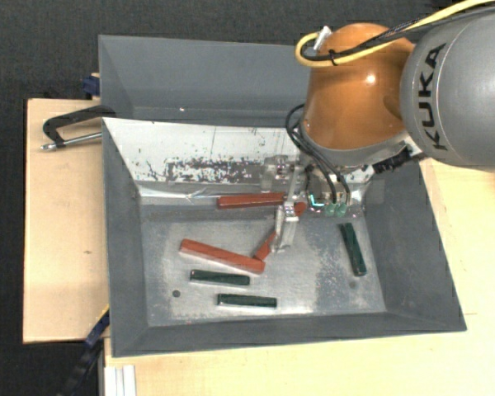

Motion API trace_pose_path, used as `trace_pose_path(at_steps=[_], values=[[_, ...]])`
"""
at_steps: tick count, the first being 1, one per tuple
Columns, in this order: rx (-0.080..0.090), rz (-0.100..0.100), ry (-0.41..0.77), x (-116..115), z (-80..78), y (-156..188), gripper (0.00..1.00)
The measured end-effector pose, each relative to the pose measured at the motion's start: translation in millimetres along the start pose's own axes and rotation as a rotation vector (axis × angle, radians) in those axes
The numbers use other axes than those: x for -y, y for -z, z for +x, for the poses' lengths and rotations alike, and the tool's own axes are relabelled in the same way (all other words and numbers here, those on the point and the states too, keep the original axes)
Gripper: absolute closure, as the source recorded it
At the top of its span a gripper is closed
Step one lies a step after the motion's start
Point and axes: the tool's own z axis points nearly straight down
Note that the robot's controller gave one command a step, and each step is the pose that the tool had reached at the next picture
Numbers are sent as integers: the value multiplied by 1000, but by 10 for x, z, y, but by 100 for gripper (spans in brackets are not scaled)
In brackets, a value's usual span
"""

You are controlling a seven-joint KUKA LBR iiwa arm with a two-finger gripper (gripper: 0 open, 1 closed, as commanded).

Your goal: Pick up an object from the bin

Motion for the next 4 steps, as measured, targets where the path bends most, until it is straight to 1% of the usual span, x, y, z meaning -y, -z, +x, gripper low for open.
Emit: trace_pose_path(at_steps=[1,2,3,4], values=[[9,-1,-2,3,-15,44,0],[19,-1,28,-38,43,-273,0],[13,0,107,-115,-48,-887,0],[10,-1,103,-201,300,-1552,0]])
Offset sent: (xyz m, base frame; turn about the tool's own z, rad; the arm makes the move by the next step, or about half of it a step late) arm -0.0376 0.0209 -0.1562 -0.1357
